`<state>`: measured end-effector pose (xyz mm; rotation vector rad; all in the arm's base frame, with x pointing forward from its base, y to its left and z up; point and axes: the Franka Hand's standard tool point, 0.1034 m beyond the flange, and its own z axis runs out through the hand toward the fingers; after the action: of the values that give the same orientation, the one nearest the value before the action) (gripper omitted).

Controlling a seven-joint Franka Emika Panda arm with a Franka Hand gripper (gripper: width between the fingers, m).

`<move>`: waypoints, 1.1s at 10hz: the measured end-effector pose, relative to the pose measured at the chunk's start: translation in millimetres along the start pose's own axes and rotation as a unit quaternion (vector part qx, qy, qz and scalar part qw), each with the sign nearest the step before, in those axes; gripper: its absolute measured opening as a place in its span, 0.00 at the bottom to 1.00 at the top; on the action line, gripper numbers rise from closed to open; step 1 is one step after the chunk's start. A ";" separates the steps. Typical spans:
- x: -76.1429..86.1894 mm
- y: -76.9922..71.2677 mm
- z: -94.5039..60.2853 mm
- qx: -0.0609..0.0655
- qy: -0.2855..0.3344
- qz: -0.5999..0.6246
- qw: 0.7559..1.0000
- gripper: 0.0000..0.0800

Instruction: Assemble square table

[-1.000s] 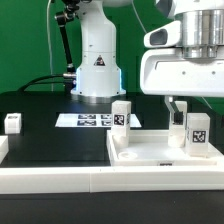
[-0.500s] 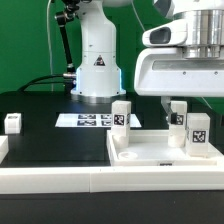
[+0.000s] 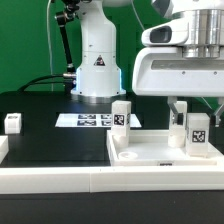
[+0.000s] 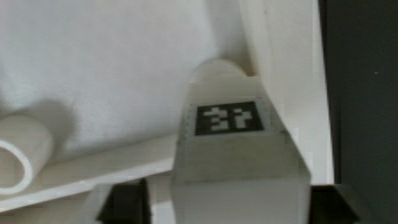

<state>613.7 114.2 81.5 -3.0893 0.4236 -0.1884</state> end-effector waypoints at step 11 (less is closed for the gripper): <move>-5.2 4.6 1.1 0.033 0.003 0.462 0.886 0.36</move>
Offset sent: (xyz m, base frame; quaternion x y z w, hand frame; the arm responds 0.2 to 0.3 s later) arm 0.0000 0.0000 0.0000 0.0000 0.0000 0.1938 0.9810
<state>607.7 111.1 79.6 -2.4505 1.7311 -0.1717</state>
